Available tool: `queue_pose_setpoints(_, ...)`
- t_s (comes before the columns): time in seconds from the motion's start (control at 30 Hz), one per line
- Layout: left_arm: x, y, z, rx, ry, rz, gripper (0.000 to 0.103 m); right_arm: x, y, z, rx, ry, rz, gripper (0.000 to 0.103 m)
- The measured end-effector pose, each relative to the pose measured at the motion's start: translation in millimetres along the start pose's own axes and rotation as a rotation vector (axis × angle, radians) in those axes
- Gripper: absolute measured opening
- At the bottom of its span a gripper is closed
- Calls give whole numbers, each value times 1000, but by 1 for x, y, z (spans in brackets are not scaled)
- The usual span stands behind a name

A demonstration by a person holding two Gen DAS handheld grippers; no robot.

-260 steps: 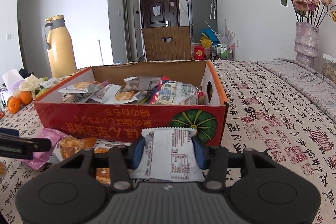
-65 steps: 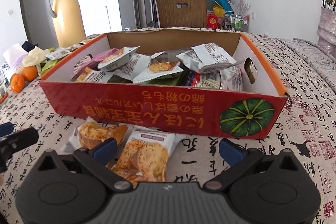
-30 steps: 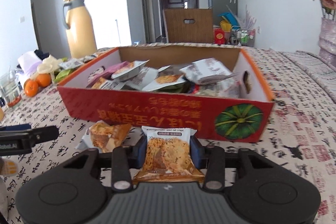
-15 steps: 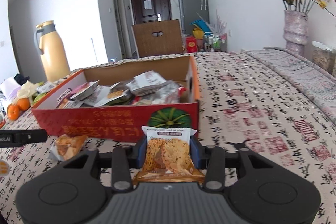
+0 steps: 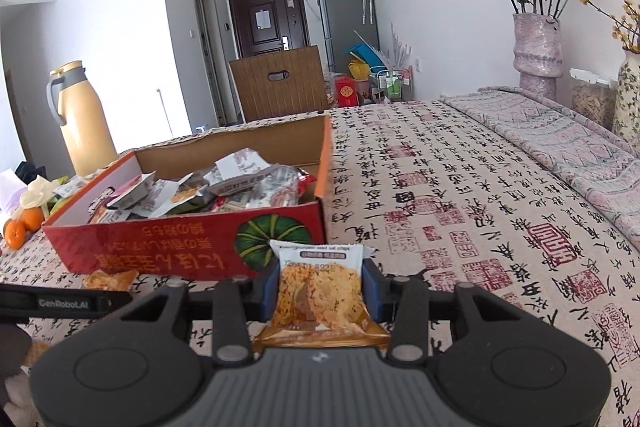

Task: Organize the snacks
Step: 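Grasp a cracker packet with the right gripper while the left gripper grasps another cracker packet, then carry both cracker packets over the box and open both grippers inside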

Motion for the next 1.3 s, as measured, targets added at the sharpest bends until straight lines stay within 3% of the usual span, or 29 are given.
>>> queue_pose_setpoints(0.17,0,0,-10,6,-25,1,98,2,1,-5,1,-9,3,41)
queue_pose_setpoints(0.27,0,3,-16,4,-44,-15,83,3,2,-4,-5,-8,3,41)
queue_pose_setpoints(0.33,-2,6,-16,16,-35,-29,62,3,3,-4,-9,-8,4,41)
queue_pose_setpoints(0.43,-2,10,-15,37,-20,-40,56,3,4,-3,-15,-9,5,41)
queue_pose_setpoints(0.9,-9,46,-3,73,7,-133,53,-6,13,9,-46,8,-24,41)
queue_pose_setpoints(1.3,-68,83,4,116,41,-320,54,-41,3,43,-105,43,-103,41)
Point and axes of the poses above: each gripper's, at about its wrist camera, not at the fingertips, and y roughly against the way its jaws point, z to its left, x to its underside, the point moved 4 cm from there along -y, roughly the way its jaws point, and after that the axes turned 15 degrees about -z, right-handed, at the moved point
